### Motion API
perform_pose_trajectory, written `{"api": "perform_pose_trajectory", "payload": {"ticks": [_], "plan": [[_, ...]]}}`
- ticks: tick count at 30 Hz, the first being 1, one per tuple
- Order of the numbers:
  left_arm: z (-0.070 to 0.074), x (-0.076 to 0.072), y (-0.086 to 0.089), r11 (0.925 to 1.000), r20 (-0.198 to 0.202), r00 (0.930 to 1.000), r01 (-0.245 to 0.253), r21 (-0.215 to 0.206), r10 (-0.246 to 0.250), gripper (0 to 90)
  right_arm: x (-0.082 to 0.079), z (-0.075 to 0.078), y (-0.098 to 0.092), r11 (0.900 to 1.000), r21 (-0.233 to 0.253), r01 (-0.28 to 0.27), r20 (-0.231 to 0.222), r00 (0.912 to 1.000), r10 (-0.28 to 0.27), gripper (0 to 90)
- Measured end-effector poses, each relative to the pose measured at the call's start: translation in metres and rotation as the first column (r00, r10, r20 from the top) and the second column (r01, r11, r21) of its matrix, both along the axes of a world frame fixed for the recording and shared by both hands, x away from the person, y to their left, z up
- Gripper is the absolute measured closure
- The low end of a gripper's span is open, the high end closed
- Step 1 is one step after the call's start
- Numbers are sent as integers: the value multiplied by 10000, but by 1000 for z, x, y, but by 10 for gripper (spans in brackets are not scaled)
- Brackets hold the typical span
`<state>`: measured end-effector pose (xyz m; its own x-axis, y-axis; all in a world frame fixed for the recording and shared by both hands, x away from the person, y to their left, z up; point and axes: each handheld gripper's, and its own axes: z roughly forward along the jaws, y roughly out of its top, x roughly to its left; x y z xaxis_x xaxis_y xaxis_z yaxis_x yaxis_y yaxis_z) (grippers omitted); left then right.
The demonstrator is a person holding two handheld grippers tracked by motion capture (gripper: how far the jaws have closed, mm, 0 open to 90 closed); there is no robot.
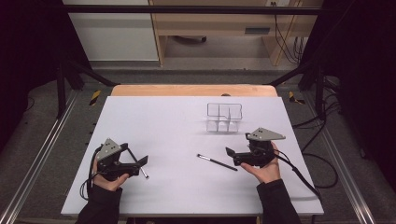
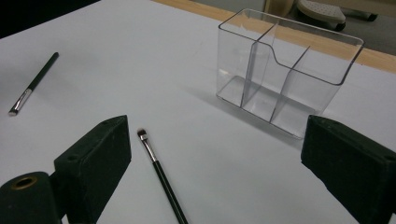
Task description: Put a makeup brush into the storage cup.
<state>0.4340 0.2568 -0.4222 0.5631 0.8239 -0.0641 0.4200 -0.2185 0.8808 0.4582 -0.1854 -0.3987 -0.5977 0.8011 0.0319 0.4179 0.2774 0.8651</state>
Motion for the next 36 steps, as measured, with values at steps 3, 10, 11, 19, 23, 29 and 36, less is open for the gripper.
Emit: {"api": "perform_pose_trajectory", "payload": {"ticks": [3, 10, 11, 19, 23, 29, 36], "plan": [[0, 0, -1, 10000, 6, 10000, 3, 1, -3, 56, 2, -2, 5, 9999, -75, -106, -93, 9999, 105, 93], [-1, 0, -3, 10000, -37, 10000, 52, 77, -51, 57, 8, -7, 18, 9985, -353, -416, -291, 9987, 406, 102], [-1, 0, -3, 9999, -47, 10000, 64, 78, -64, 57, 8, -8, 19, 9982, -351, -481, -354, 9983, 468, 104], [-2, 0, -6, 9997, -54, 9999, 156, 181, -155, 59, 11, -20, 34, 9949, -662, -764, -814, 9942, 710, 135], [-1, 0, -6, 9997, -38, 9998, 172, 180, -171, 60, 12, -25, 41, 9923, -807, -938, -1051, 9908, 851, 151], [-2, 0, -7, 9995, -64, 9998, 214, 220, -212, 61, 14, -32, 46, 9905, -938, -1004, -1351, 9870, 872, 192], [-3, 1, -8, 9992, -85, 9997, 242, 306, -240, 62, 16, -42, 55, 9818, -1455, -1224, -1670, 9811, 976, 264]]}}
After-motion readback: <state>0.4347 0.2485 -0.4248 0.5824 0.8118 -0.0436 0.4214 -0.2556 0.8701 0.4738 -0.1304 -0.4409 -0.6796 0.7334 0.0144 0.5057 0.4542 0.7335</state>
